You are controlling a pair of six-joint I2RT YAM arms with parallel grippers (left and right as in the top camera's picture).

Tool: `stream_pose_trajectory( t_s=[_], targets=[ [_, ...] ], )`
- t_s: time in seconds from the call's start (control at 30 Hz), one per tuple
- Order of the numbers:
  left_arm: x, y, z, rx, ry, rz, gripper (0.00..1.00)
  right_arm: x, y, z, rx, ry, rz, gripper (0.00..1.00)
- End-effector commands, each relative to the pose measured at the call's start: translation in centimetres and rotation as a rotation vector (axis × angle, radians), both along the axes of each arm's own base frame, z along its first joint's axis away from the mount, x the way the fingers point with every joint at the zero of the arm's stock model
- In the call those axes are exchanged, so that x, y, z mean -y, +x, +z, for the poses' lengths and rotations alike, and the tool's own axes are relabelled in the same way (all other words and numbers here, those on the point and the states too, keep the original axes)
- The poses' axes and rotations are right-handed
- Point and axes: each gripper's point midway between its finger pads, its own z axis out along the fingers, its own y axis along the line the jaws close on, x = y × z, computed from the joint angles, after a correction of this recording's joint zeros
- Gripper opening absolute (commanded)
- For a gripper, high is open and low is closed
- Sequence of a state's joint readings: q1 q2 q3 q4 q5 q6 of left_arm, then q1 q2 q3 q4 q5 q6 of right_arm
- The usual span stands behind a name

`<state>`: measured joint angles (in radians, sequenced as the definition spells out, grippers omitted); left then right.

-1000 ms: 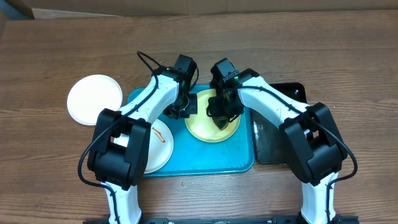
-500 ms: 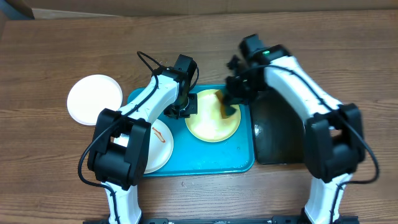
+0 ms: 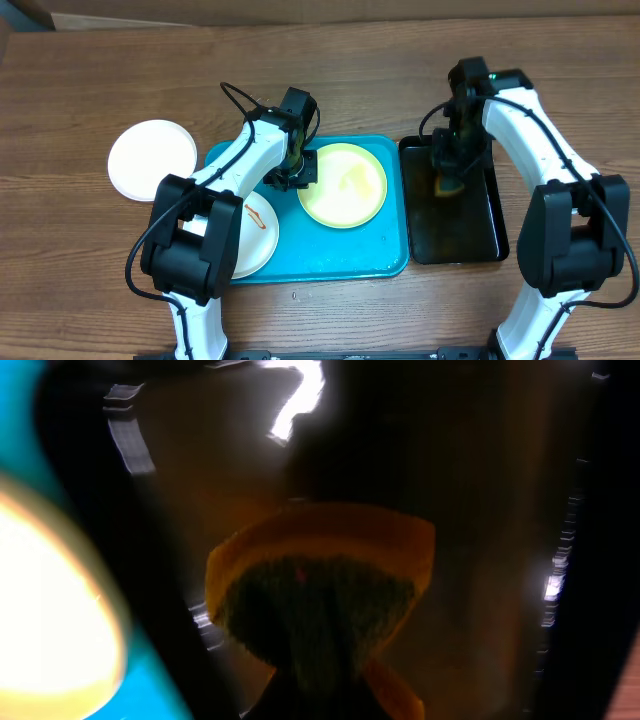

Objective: Clean dirty plates on tray and stack at the side
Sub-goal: 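Move the sponge back into the black tray with the right gripper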

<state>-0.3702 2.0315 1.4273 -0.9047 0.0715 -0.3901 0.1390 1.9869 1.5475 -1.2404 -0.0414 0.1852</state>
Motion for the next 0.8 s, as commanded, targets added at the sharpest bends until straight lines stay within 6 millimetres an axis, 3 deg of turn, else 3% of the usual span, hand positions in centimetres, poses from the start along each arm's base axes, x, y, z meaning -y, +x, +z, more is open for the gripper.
stream_pose_trajectory(
  t_s=[0.0,0.2,0.33,0.53,0.77],
  targets=[
    [-0.3,-0.1,-0.5,-0.012,0.004,0.014,0.17,1.8,-0.1,-0.7,0.038,-0.108,-0.016,0.04],
    [-0.3,-0.1,-0.5,-0.011,0.004,0.014,0.18,1.8,-0.2,-3.0,0.058,-0.104,-0.017,0.06],
    [-0.3,0.0,-0.4,-0.008,0.003,0.014,0.18,1.8,-0.2,-3.1,0.062,-0.104,-0.017,0.45],
    [-0.3,0.0,-0.4,-0.009,0.003,0.014,0.19,1.9,-0.6,-3.0,0.042,-0.107,-0.016,0.47],
    [-0.3,0.0,-0.4,-0.009,0.003,0.014,0.21,2.0,-1.9,-3.2,-0.004,-0.111,-0.014,0.62]
  ],
)
